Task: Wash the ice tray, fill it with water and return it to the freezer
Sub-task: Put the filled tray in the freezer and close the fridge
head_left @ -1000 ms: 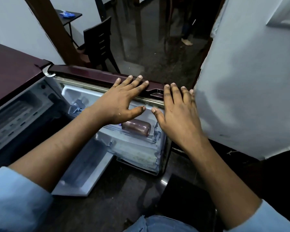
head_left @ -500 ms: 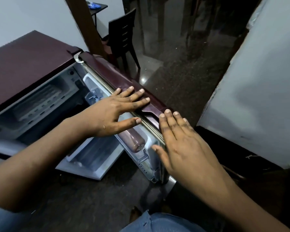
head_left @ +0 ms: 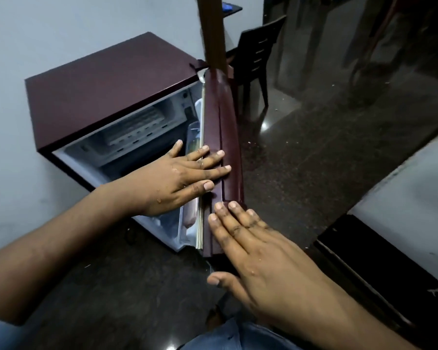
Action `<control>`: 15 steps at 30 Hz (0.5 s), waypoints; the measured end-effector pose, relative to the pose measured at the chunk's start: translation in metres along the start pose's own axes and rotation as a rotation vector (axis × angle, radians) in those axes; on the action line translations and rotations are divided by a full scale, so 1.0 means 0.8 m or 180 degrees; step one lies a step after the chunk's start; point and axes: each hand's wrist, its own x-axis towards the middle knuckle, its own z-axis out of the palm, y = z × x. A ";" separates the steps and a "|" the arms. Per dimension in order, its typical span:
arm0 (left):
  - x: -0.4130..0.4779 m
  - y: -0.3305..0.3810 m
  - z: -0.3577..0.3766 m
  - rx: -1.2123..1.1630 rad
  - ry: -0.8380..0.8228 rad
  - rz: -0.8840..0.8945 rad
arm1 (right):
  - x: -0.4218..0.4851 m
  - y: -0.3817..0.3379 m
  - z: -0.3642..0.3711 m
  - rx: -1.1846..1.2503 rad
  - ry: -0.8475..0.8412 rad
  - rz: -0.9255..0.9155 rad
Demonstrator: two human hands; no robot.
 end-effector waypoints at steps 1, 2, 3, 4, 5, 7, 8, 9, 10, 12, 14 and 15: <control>-0.009 -0.004 0.001 0.0006 -0.0015 -0.0055 | 0.009 -0.004 0.003 0.0030 0.0000 -0.0101; -0.016 -0.008 0.002 0.0002 -0.0023 -0.0090 | 0.017 -0.009 0.005 0.0069 0.0005 -0.0187; -0.025 -0.012 0.002 -0.0008 -0.0017 -0.0152 | 0.027 -0.013 0.007 0.0110 0.0008 -0.0289; -0.032 -0.016 0.002 -0.0027 -0.0021 -0.0220 | 0.036 -0.018 0.011 0.0136 -0.0002 -0.0369; -0.041 -0.022 0.001 -0.0053 -0.0033 -0.0304 | 0.047 -0.023 0.015 0.0167 -0.0011 -0.0445; -0.042 -0.027 0.000 -0.0058 -0.0064 -0.0326 | 0.059 -0.027 0.019 0.0215 -0.0030 -0.0510; -0.055 -0.036 -0.002 -0.0065 -0.0032 -0.0428 | 0.075 -0.035 0.023 0.0232 -0.0042 -0.0646; -0.061 -0.042 -0.003 -0.0066 -0.0027 -0.0487 | 0.087 -0.040 0.028 0.0233 -0.0043 -0.0728; -0.057 -0.046 -0.002 -0.0060 -0.0028 -0.0451 | 0.091 -0.040 0.031 0.0200 -0.0002 -0.0728; -0.067 -0.057 0.000 -0.0075 0.0115 -0.0484 | 0.113 -0.050 0.039 0.0192 0.0040 -0.0831; -0.082 -0.079 0.002 -0.0188 0.0409 -0.0654 | 0.137 -0.062 0.048 0.0239 0.0088 -0.0950; -0.090 -0.095 0.003 -0.0191 0.0534 -0.0782 | 0.148 -0.068 0.053 0.0253 0.0126 -0.0984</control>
